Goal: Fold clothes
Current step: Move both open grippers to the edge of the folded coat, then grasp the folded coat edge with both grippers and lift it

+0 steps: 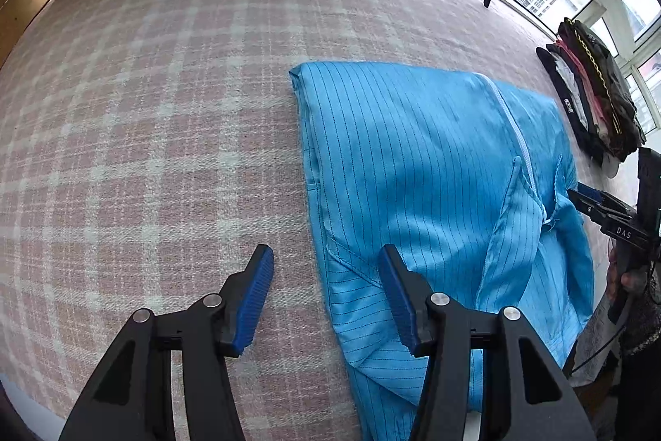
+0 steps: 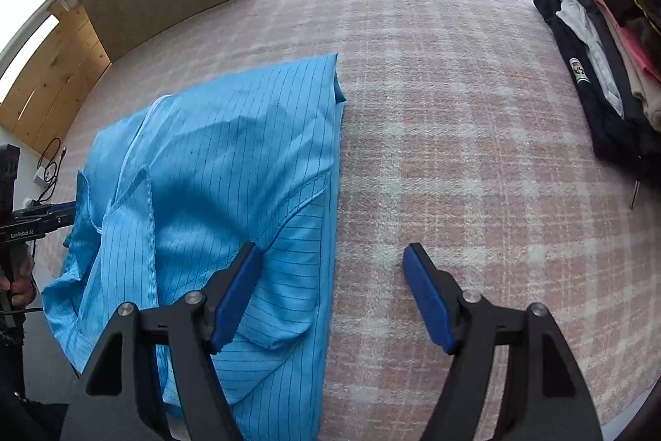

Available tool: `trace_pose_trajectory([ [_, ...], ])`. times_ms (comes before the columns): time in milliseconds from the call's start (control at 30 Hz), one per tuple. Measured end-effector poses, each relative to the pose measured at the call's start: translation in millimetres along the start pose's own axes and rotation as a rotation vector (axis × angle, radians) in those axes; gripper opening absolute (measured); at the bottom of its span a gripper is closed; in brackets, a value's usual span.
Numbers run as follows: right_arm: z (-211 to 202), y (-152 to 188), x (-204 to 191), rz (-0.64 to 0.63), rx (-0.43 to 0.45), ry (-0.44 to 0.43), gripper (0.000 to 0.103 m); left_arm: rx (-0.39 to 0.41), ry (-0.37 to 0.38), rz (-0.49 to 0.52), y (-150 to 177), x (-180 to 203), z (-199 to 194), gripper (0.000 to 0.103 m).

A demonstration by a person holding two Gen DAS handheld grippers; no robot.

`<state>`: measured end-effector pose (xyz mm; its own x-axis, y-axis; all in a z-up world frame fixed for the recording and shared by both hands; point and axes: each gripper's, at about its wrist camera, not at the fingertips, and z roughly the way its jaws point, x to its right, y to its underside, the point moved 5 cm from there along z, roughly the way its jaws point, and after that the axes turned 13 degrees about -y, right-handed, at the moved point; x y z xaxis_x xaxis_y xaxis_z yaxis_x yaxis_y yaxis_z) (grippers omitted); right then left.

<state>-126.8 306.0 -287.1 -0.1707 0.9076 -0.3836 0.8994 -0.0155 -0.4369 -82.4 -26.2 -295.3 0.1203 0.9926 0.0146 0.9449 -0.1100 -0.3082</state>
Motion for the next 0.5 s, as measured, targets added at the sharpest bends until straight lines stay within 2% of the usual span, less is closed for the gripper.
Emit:
trace_pose_trajectory([
  [133,5.9,4.3,-12.9,-0.069,-0.017,0.033,0.07,0.008,-0.016,0.065,1.7,14.2,-0.2,0.055],
  [267,14.1,7.7,-31.3,-0.13,-0.03,0.011,0.07,0.026,-0.028,0.129,4.4,30.8,-1.2,0.048],
  [400,22.6,13.8,-50.3,-0.216,-0.032,0.01,0.068,0.045,-0.049,0.178,4.5,43.3,-1.2,0.047],
  [500,23.7,13.7,-54.5,-0.201,-0.019,-0.035,0.067,0.055,-0.033,0.19,5.3,44.9,-3.1,0.044],
])
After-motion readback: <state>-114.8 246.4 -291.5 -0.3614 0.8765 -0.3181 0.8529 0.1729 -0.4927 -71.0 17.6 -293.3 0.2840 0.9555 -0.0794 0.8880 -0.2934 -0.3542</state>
